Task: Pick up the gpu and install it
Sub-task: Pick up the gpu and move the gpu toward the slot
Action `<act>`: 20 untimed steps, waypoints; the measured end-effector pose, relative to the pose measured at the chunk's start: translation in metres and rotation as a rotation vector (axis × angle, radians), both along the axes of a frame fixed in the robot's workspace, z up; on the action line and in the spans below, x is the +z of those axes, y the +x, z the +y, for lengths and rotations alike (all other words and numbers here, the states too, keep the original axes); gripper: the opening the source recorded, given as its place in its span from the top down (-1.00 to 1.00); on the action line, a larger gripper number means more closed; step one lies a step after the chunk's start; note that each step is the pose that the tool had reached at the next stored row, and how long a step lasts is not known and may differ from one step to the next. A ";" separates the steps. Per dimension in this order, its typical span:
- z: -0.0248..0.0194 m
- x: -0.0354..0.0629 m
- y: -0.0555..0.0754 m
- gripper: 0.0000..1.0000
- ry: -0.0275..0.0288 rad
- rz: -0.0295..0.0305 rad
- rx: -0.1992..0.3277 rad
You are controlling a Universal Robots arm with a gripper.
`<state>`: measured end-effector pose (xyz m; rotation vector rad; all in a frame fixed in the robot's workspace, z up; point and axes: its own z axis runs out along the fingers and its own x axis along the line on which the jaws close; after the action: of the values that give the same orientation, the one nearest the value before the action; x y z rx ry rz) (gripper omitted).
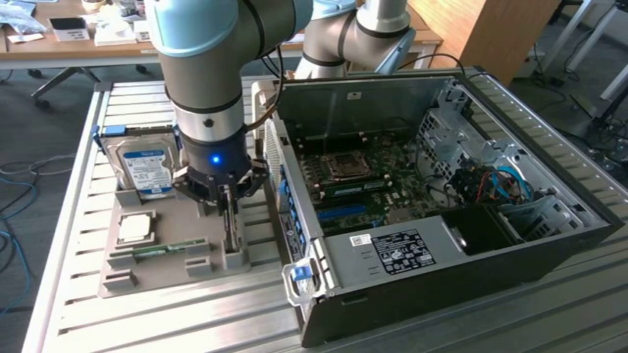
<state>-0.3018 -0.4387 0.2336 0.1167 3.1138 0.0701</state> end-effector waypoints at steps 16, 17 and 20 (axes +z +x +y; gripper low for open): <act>0.0000 0.0035 0.000 0.47 0.0000 0.0000 0.000; 0.0000 0.0044 0.000 0.47 0.0001 -0.0001 0.000; 0.0000 0.0073 0.000 0.47 0.0015 -0.0002 0.000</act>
<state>-0.3018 -0.4387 0.2409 0.1168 3.1136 0.0725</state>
